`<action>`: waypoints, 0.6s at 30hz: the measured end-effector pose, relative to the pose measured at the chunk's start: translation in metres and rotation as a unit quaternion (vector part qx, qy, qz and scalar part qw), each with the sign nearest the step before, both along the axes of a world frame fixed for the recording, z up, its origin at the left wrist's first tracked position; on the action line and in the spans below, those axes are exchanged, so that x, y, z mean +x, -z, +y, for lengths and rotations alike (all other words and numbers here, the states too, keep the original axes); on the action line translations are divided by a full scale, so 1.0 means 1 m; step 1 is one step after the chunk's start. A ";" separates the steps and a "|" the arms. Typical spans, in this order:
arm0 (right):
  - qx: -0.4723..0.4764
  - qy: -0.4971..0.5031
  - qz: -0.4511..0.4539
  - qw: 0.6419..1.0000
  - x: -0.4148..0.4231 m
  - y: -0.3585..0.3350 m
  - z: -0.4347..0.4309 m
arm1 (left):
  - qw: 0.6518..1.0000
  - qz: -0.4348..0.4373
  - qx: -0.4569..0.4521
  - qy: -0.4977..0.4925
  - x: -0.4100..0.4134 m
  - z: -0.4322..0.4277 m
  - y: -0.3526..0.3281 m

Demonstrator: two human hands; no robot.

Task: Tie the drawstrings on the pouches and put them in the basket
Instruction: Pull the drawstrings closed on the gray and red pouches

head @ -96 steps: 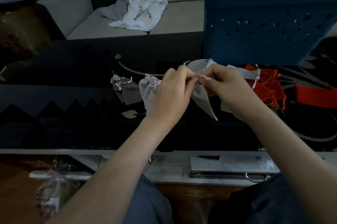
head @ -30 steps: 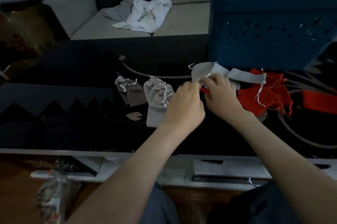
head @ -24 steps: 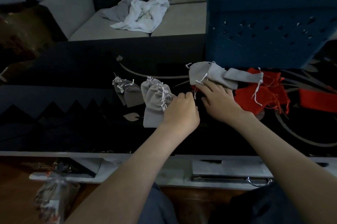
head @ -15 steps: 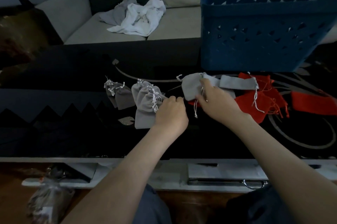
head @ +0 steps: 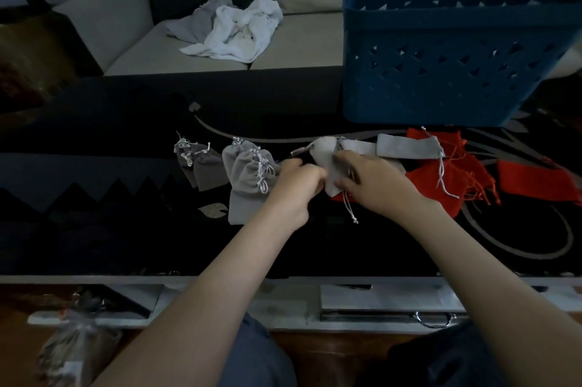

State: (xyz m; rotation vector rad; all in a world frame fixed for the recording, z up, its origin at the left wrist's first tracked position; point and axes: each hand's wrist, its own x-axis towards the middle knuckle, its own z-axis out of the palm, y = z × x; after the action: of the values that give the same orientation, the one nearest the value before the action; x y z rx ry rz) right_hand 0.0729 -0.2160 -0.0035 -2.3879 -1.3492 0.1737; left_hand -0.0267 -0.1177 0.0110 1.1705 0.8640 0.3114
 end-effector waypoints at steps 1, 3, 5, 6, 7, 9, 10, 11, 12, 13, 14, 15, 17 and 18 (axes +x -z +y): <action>0.000 -0.003 0.000 1.000 -0.001 0.000 0.000 | 0.999 -0.013 -0.040 -0.019 0.000 -0.001 -0.002; 0.005 -0.014 -0.006 1.000 -0.002 -0.001 -0.001 | 1.000 0.006 -0.019 -0.005 0.000 -0.001 -0.001; 0.028 -0.026 -0.014 0.999 -0.004 -0.003 -0.001 | 0.996 0.036 0.074 0.028 -0.002 -0.004 -0.001; 0.050 -0.023 -0.009 0.998 -0.004 -0.004 -0.001 | 0.993 0.038 0.110 0.033 -0.002 -0.006 -0.002; 0.076 -0.012 0.004 0.997 -0.005 -0.005 -0.001 | 0.990 0.035 0.132 0.027 -0.003 -0.007 -0.004; 0.133 0.032 0.034 0.990 -0.007 -0.010 0.001 | 0.989 0.009 0.149 0.006 -0.004 -0.008 -0.008; 0.159 0.060 0.043 0.984 -0.007 -0.013 0.001 | 0.990 -0.007 0.142 -0.002 -0.004 -0.008 -0.012; 0.178 0.086 0.056 0.979 -0.008 -0.016 0.001 | 0.992 -0.025 0.120 -0.010 -0.005 -0.009 -0.016; 0.191 0.111 0.082 0.972 -0.009 -0.020 0.001 | 0.995 -0.052 0.080 -0.019 -0.006 -0.009 -0.019; 0.201 0.136 0.121 0.962 -0.009 -0.024 0.000 | 0.996 -0.084 0.025 -0.026 -0.007 -0.009 -0.022; 0.212 0.163 0.169 0.949 -0.008 -0.027 -0.001 | 0.992 -0.119 -0.027 -0.031 -0.009 -0.009 -0.024; 0.222 0.188 0.234 0.928 -0.006 -0.029 -0.001 | 0.986 -0.151 -0.056 -0.030 -0.011 -0.010 -0.025; 0.237 0.213 0.420 0.850 -0.005 -0.033 0.001 | 0.978 -0.197 -0.058 -0.018 -0.016 -0.011 -0.028; 0.246 0.203 0.516 0.795 -0.006 -0.035 0.002 | 0.976 -0.212 -0.054 -0.006 -0.019 -0.012 -0.030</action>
State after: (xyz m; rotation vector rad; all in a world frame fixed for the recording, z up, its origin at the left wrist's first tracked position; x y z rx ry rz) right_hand 0.0671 -0.2139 0.0319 -1.5934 -0.2834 0.7589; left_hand -0.0460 -0.1298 0.0406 0.9497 0.5072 0.4966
